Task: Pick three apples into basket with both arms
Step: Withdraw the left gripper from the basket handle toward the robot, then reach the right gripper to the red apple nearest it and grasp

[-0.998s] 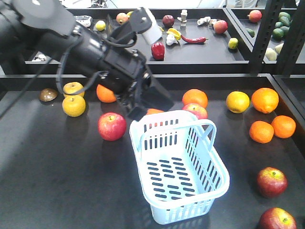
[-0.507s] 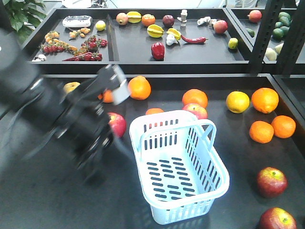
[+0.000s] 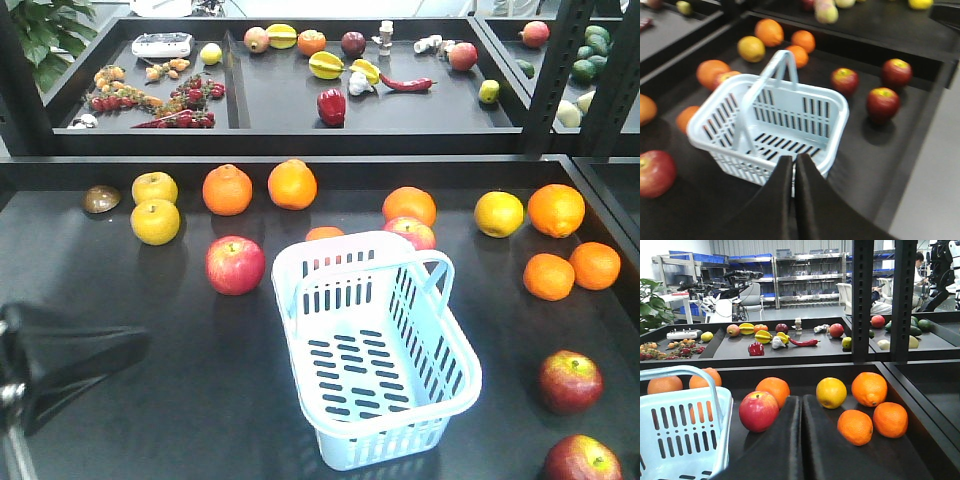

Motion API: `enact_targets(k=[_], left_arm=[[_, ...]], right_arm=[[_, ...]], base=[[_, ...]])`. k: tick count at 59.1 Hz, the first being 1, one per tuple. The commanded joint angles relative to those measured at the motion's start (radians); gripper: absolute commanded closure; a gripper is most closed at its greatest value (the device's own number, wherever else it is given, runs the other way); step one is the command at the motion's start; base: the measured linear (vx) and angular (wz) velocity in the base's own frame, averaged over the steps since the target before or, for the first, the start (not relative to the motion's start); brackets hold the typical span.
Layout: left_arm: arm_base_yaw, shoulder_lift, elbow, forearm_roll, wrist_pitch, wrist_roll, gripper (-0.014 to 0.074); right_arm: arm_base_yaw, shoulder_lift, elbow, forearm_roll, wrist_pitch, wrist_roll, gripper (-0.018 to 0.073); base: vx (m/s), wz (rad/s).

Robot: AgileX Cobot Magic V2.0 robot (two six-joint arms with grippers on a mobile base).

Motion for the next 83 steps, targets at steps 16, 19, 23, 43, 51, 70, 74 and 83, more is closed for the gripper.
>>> enact_targets(k=[16,19,23,43,51,70,74,83], left_arm=[[-0.004,-0.071,0.311,-0.04,-0.175,-0.062,0.0604],[-0.004,-0.071,0.315,-0.04,-0.178,-0.082,0.0604],[-0.004,-0.071,0.314,-0.04,-0.186,-0.092,0.0604],[-0.004,-0.071,0.313,-0.04,-0.196,-0.091,0.0603],[-0.004,-0.071,0.313,-0.044,-0.199,-0.091,0.0603],[-0.004,-0.071,0.313,-0.092,-0.2,-0.091,0.0603],[-0.004,-0.071,0.313,-0.092,-0.201,-0.091,0.0603],[-0.004,-0.071,0.313,-0.092,-0.204,-0.091,0.0603]], right_arm=[[-0.004,-0.011,0.011,-0.01,-0.075,-0.007,0.0564],[-0.004,-0.011,0.011,-0.01,-0.08,-0.007,0.0564],[-0.004,-0.011,0.011,-0.009,-0.084,-0.005,0.0564],[-0.004,-0.011,0.011,0.201,-0.238,0.246,0.0564],[-0.004,-0.011,0.011,0.259,-0.243,0.346,0.0564],[-0.004,0.0,-0.137,0.259,-0.029,0.516,0.0564],[-0.004,0.034,-0.239,0.187,0.151,0.485,0.0564],[-0.004,0.171,-0.488,0.075,0.487,0.267,0.0564]], base=[[0.0,0.0],[0.0,0.0],[0.0,0.0],[0.0,0.0],[0.0,0.0],[0.0,0.0],[0.0,0.0],[0.0,0.0]])
